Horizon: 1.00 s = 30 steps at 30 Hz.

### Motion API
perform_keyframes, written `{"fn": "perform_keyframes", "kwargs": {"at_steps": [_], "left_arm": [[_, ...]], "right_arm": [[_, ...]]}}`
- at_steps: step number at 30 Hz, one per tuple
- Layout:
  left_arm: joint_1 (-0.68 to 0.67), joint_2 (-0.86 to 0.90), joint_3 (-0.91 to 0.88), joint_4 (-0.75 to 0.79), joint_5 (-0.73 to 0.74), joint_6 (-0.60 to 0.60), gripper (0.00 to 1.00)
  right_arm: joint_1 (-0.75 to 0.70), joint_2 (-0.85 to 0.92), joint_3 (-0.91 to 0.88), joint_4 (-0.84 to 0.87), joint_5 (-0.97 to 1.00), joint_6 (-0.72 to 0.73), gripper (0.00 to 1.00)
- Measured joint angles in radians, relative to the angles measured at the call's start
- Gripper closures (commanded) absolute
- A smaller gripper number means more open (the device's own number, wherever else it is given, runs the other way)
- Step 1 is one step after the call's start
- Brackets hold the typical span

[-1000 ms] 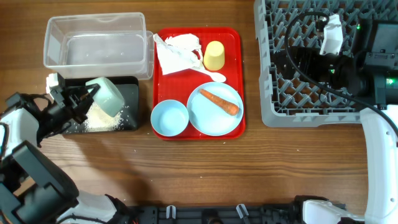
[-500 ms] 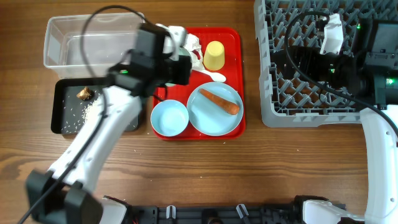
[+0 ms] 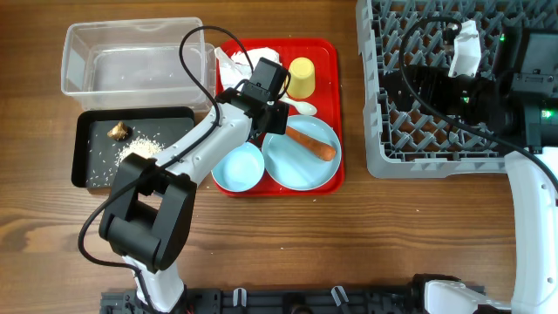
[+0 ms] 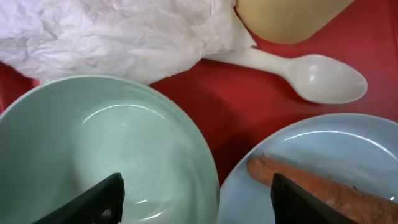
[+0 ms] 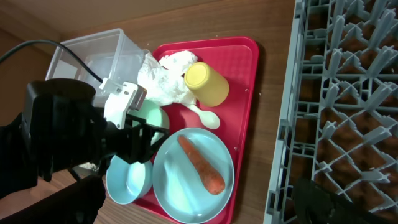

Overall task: Sort waste into correct bins and load items into the dishwasher rack
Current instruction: 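Grasp the carrot from the light-blue plate with the left gripper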

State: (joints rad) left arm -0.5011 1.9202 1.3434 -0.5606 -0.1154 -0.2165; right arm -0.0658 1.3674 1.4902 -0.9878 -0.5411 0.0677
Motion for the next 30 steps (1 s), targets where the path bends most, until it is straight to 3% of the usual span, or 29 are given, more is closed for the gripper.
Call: {"fn": "perform_keyframes", "kwargs": {"at_steps": [3, 5, 8, 13, 18, 20, 22, 23, 25, 30], "left_arm": [[-0.001, -0.027, 0.04, -0.066, 0.047, 0.008, 0.15], [-0.013, -0.071, 0.063, -0.039, 0.131, 0.003, 0.19], [-0.073, -0.077, 0.085, -0.023, 0.241, -0.132, 0.25], [-0.164, 0.048, 0.085, -0.028, 0.268, -0.353, 0.28], [-0.192, 0.128, 0.085, -0.054, 0.242, -0.462, 0.28], [-0.186, 0.139, 0.085, -0.054, 0.218, -0.49, 0.39], [-0.184, 0.15, 0.088, -0.053, 0.211, -0.509, 0.65], [-0.182, 0.158, 0.092, -0.051, 0.214, -0.513, 0.72], [-0.172, 0.167, 0.095, -0.051, 0.227, -0.518, 0.8], [-0.164, 0.171, 0.112, -0.074, 0.276, -0.518, 0.87]], "right_arm": [[0.0, 0.0, 0.0, 0.0, 0.001, 0.0, 0.0], [0.0, 0.0, 0.0, -0.007, 0.013, 0.0, 0.0], [0.0, 0.0, 0.0, -0.023, 0.026, 0.0, 0.0], [0.0, 0.0, 0.0, -0.065, 0.038, 0.0, 0.0], [0.0, 0.0, 0.0, -0.082, 0.045, -0.002, 0.01], [0.0, 0.0, 0.0, -0.084, 0.045, -0.002, 0.0], [0.0, 0.0, 0.0, -0.083, 0.045, -0.005, 0.0], [0.0, 0.0, 0.0, -0.083, 0.046, -0.005, 0.0], [0.0, 0.0, 0.0, -0.083, 0.048, -0.005, 0.0], [0.0, 0.0, 0.0, -0.082, 0.062, -0.005, 0.0]]}}
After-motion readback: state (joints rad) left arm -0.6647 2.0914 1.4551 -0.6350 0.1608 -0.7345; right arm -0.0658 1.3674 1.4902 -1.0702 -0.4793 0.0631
